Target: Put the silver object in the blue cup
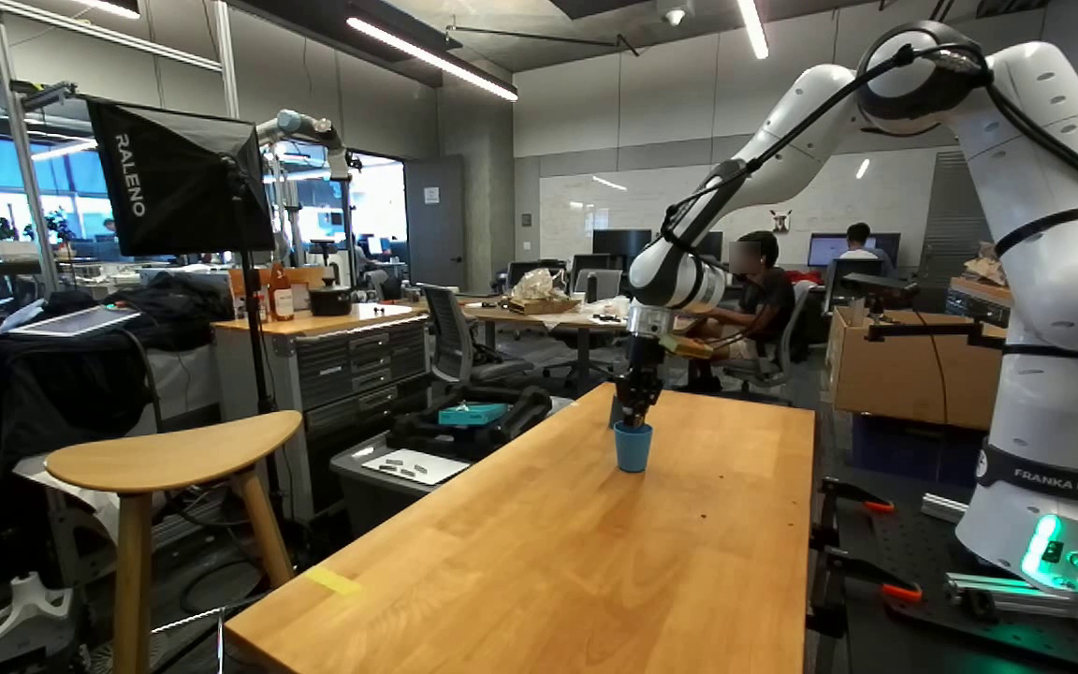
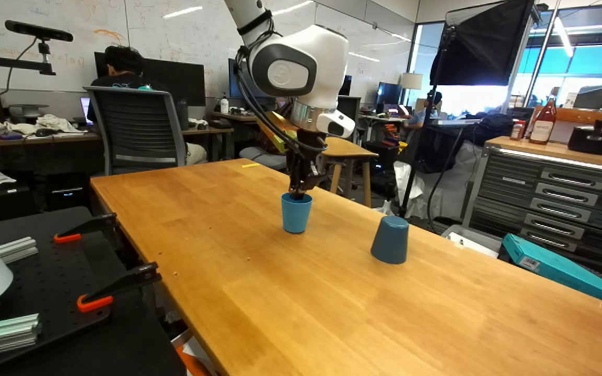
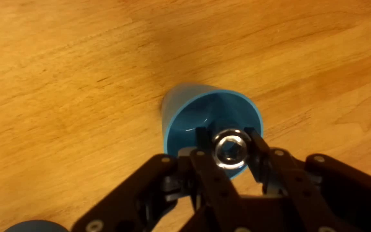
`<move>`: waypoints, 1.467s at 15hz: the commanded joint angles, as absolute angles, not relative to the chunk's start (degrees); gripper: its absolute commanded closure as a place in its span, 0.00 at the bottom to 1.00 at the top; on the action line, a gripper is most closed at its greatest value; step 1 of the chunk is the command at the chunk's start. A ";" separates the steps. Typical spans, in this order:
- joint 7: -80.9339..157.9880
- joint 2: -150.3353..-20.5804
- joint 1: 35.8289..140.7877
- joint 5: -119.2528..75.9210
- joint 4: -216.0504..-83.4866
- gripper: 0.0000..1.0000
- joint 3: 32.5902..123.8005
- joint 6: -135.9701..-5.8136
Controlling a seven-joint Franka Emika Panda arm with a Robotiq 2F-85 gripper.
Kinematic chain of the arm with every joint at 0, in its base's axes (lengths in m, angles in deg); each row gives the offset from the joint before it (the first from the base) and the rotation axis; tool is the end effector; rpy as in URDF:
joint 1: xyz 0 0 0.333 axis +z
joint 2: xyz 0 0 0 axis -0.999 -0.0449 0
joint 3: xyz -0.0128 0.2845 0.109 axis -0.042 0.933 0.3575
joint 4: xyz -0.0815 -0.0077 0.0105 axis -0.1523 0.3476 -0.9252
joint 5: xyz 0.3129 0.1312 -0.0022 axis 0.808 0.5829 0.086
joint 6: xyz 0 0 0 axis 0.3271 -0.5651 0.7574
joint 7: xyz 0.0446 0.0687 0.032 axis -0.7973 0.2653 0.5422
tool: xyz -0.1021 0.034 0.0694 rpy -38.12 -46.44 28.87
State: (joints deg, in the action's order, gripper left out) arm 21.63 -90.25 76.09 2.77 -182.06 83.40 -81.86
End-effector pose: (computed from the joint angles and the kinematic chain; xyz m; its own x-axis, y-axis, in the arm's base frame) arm 0.5186 -0.0923 0.2322 0.9624 -0.2716 0.0045 -0.2642 -0.9399 -0.2164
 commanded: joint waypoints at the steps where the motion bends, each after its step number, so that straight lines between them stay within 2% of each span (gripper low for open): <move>1: 20.33 -90.54 75.88 3.40 -182.76 0.92 84.04 -83.76; 2: 20.57 -90.81 76.01 2.84 -182.68 0.92 83.88 -83.36; 3: 20.78 -91.10 76.11 2.48 -182.55 0.88 83.74 -83.09; 4: 20.99 -91.34 76.14 2.30 -182.45 0.44 83.66 -83.03; 5: 21.01 -91.58 76.13 2.16 -182.36 0.43 83.63 -82.92; 10: 21.32 -92.03 76.09 1.37 -181.91 0.07 83.35 -82.79; 12: 21.34 -92.03 75.99 1.30 -181.66 0.07 83.32 -82.53; 13: 21.33 -92.04 75.96 1.24 -181.42 0.01 83.30 -82.25; 18: 19.80 -90.60 74.70 1.79 -179.07 0.00 83.69 -77.93; 22: 16.73 -89.23 73.16 2.41 -173.32 0.00 83.60 -68.65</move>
State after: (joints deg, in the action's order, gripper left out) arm 19.92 -90.91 74.88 1.89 -177.68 83.39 -76.44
